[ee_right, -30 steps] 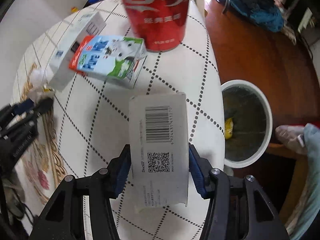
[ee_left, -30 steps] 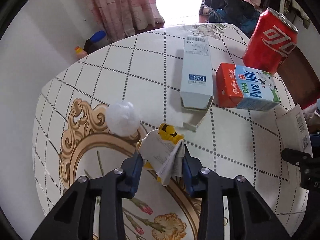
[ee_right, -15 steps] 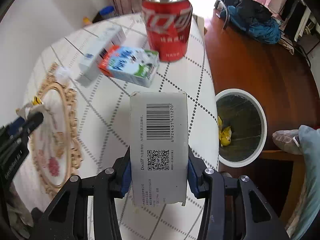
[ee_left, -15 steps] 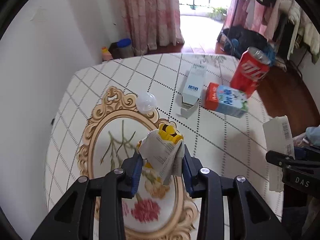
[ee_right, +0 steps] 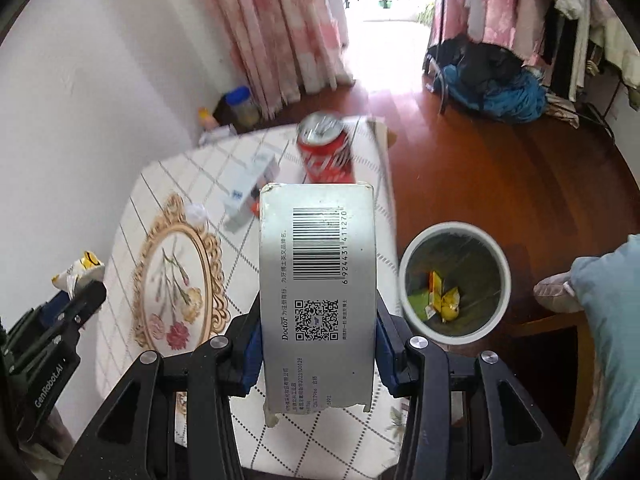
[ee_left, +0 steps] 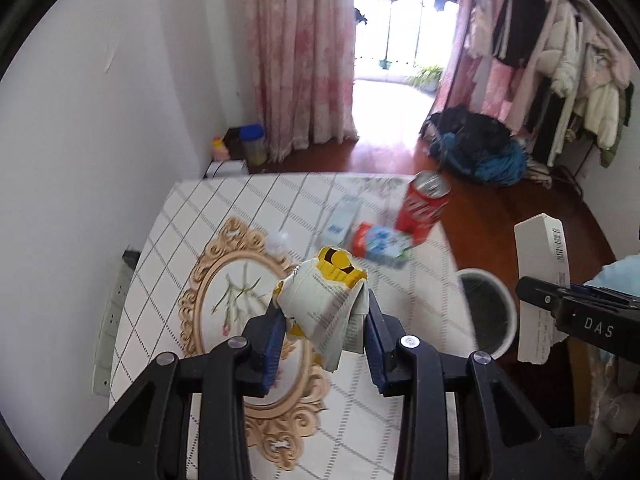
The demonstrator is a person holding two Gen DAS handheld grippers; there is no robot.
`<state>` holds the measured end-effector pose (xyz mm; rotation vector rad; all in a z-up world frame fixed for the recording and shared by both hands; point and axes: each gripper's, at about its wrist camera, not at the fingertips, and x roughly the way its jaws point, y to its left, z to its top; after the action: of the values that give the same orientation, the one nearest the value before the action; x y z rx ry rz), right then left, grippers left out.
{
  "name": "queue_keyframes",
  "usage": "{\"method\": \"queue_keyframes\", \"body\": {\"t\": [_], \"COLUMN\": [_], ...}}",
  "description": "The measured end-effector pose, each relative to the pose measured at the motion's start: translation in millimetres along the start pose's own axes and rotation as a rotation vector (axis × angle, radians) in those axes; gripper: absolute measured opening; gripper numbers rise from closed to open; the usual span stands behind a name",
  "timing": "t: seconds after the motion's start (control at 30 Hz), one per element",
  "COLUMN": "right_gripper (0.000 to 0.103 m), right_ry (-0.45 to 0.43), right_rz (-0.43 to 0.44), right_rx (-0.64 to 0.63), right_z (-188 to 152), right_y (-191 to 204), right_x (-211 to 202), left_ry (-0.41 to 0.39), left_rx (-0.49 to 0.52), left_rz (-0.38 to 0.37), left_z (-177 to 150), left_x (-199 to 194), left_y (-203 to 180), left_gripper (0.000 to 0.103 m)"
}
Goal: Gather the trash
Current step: 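Carry both items over the wastebasket and open both tools to drop them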
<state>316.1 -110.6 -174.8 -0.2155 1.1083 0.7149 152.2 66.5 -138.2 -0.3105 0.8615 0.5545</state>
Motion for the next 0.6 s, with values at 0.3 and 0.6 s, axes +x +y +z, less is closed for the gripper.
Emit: {"method": "queue_keyframes", "body": {"t": [0.3,0.6], "right_gripper": [0.048,0.048], "right_ry": [-0.086,0.024], "right_rz": [-0.067,-0.143], "right_rx": [0.097,0.275], "right_z": [9.2,1.2], "right_y": [-91.6,-231.5], "right_x": [-58.6,-15.6], "left_ry": [0.007,0.316], "left_rx": [0.065,-0.002], "left_rz": [-0.152,-0.422], "left_z": [24.7,38.0], "left_x": [1.4,120.1], "left_y": [-96.5,-198.2], "left_gripper": [0.032,0.032]}}
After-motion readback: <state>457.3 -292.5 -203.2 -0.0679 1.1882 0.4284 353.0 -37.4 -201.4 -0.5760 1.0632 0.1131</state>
